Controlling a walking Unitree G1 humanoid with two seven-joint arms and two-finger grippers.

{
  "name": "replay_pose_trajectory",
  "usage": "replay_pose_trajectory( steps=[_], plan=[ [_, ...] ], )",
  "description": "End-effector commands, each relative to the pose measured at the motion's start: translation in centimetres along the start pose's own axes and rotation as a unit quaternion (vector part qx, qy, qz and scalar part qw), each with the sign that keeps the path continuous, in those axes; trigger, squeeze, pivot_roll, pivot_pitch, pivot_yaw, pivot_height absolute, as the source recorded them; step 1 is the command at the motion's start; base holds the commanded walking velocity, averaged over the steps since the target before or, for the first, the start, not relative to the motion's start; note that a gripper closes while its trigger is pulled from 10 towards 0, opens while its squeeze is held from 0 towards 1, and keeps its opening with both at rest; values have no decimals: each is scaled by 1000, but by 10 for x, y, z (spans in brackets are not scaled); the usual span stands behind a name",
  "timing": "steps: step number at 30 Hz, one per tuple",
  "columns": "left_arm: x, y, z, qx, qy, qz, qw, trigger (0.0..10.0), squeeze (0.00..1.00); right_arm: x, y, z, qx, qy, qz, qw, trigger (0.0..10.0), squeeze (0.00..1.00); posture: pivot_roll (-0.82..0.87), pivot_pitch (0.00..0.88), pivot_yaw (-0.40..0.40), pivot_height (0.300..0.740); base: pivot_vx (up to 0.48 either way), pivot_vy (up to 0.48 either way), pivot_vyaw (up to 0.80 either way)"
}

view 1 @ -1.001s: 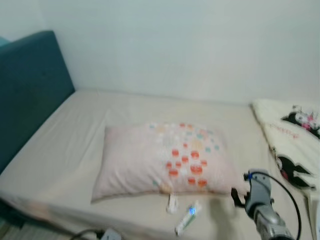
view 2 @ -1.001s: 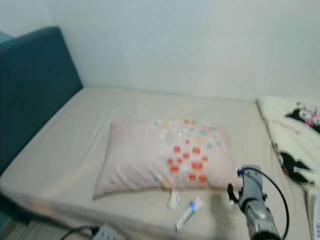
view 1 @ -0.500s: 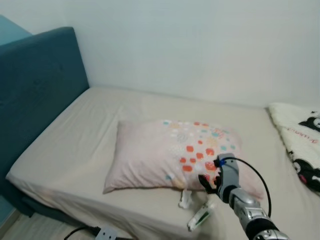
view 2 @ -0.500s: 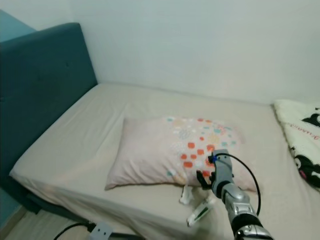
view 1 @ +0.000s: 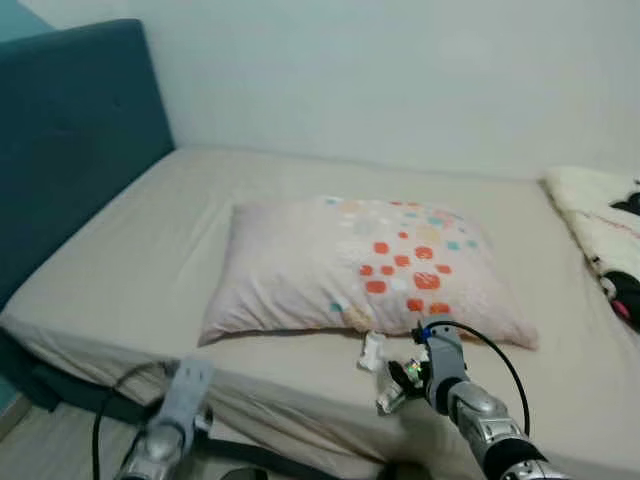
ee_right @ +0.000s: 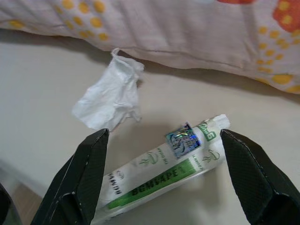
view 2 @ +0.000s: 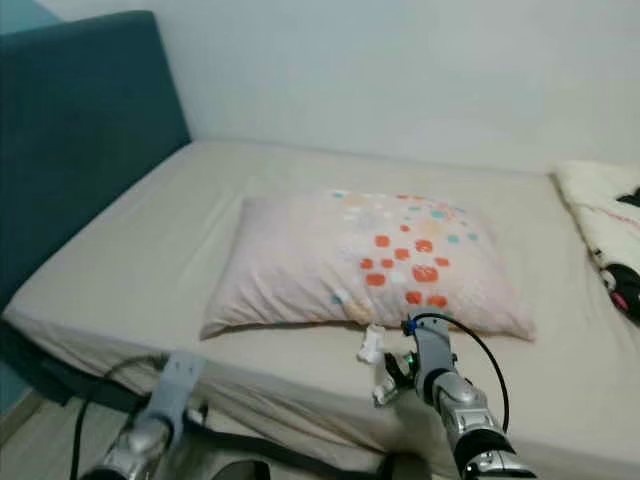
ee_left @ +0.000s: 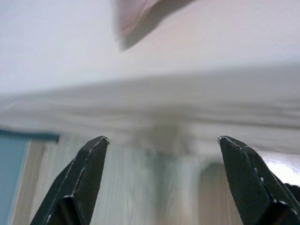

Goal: Clean up the room

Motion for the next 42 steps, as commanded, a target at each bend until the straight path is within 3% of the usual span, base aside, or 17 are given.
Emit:
replay_pose_trajectory(
  steps=[1, 8, 11, 22, 31, 35, 39, 40, 41, 42],
  plan=[
    [3, 0, 13, 24, 7, -12, 1000, 10000, 0, 26, 7, 17, 37, -22, -40, 998, 10000, 0, 50, 0, -12, 565, 0, 0, 0],
    [-10, -6, 24, 37, 13, -13, 999, 10000, 0, 35, 12, 41, 78, -53, -47, 994, 10000, 0, 89, 35, -14, 565, 0, 0, 0],
    [-28, -13, 31, 42, 21, -2, 999, 10000, 0, 50, 16, 50, 97, -58, -61, 992, 10000, 0, 128, 71, -19, 565, 0, 0, 0],
    [-43, -26, 48, 66, 32, -13, 997, 10000, 0, 64, 27, 43, 40, -80, -25, 996, 10000, 0, 210, 124, -37, 565, 0, 0, 0],
    [-30, -29, 61, 81, 32, -54, 995, 10000, 0, 55, 31, 46, 15, -55, 8, 998, 10000, 0, 247, 147, -43, 565, 0, 0, 0],
    [-25, -32, 63, 80, 39, -73, 993, 10000, 0, 33, 30, 58, 23, -12, 46, 999, 10000, 0, 254, 156, -38, 565, 0, 0, 0],
    [-24, -32, 63, 79, 41, -77, 993, 10000, 0, 28, 30, 59, 23, -9, 55, 998, 10000, 0, 254, 156, -38, 565, 0, 0, 0],
    [-23, -33, 62, 79, 41, -79, 993, 10000, 0, 24, 29, 58, 20, -10, 61, 998, 9216, 0, 251, 161, -39, 565, 0, 0, 0],
    [-23, -33, 62, 79, 41, -81, 993, 10000, 0, 22, 29, 56, 15, -11, 64, 998, 196, 0, 248, 162, -40, 565, 0, 0, 0],
    [-23, -33, 62, 79, 41, -81, 993, 10000, 0, 22, 29, 56, 15, -11, 64, 998, 196, 0, 248, 162, -40, 565, 0, 0, 0]
  ],
)
Point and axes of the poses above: a point about 5 cm out from each wrist's last joint towards the gripper, its own y axis pointing out of the wrist towards the gripper, its own x axis along the axis of the wrist's last joint, z = x × y, the point moved 6 cm from there along y, pointing out of the wrist towards the gripper, and after that the axes turned 2 degrees about -y, right-handed, at the moved point
